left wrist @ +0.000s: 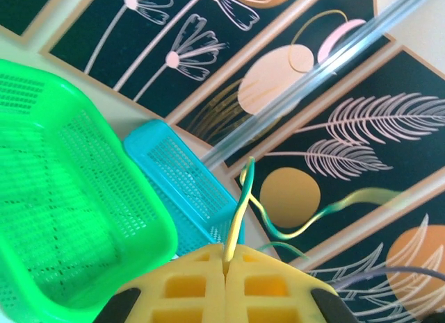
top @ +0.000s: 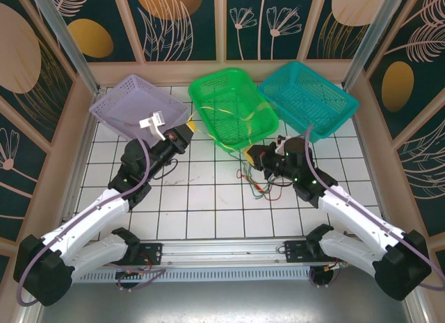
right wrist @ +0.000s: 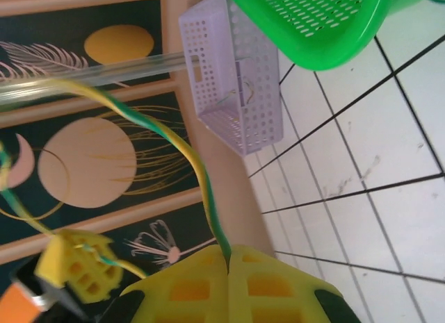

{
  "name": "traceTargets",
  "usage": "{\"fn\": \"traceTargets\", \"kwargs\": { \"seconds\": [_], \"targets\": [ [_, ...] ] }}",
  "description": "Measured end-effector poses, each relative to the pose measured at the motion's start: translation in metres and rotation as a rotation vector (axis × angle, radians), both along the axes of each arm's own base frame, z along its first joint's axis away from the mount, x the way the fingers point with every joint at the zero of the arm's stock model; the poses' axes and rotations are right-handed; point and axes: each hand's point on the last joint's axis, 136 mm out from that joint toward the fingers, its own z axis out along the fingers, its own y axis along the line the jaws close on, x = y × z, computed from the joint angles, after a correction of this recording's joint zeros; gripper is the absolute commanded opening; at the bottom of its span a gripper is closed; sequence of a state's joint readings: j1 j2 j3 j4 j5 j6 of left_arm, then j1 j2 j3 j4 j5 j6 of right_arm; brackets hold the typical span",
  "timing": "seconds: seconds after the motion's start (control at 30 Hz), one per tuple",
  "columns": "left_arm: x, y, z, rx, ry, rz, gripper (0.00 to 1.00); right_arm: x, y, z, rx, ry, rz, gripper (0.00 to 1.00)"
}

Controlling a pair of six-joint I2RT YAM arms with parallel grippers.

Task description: Untangle the cables

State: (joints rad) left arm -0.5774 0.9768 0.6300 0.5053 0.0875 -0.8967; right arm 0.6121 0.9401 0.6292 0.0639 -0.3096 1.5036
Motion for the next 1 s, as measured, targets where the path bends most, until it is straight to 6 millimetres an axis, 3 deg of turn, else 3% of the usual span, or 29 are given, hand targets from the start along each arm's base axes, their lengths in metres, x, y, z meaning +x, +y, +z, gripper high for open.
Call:
{"fn": "traceTargets", "kwargs": {
  "seconds": [0.17, 0.23, 0.37, 0.47, 0.7, 0.9, 1.0],
  "targets": [
    [-0.003, 0.002, -0.002, -0.026, -0.021, 0.012, 0.00, -0.020, -0.011, -0.002, 0.100, 0.092, -0.058, 0.00],
    [0.002, 0.012, 0.006, -0.054, -0.053, 0.068, 0.00, -0.025, -0.024, -0.022, 0.110, 0.161, -0.128, 0.00],
    [0.005, 0.035, 0.040, -0.145, -0.154, 0.167, 0.00, -0.031, -0.052, -0.081, 0.079, 0.326, -0.292, 0.00],
    [0.002, 0.042, 0.052, -0.185, -0.193, 0.190, 0.00, -0.031, -0.064, -0.094, 0.100, 0.374, -0.374, 0.00],
    [0.004, 0.043, 0.052, -0.158, -0.193, 0.207, 0.00, -0.024, -0.074, -0.080, 0.046, 0.313, -0.417, 0.00],
    [0.012, 0.053, 0.059, -0.056, -0.168, 0.268, 0.00, -0.007, -0.078, -0.011, -0.076, 0.029, -0.369, 0.02],
    [0.025, 0.083, 0.068, -0.024, -0.155, 0.352, 0.00, -0.001, -0.072, 0.012, -0.147, -0.083, -0.311, 0.02]
  ]
}}
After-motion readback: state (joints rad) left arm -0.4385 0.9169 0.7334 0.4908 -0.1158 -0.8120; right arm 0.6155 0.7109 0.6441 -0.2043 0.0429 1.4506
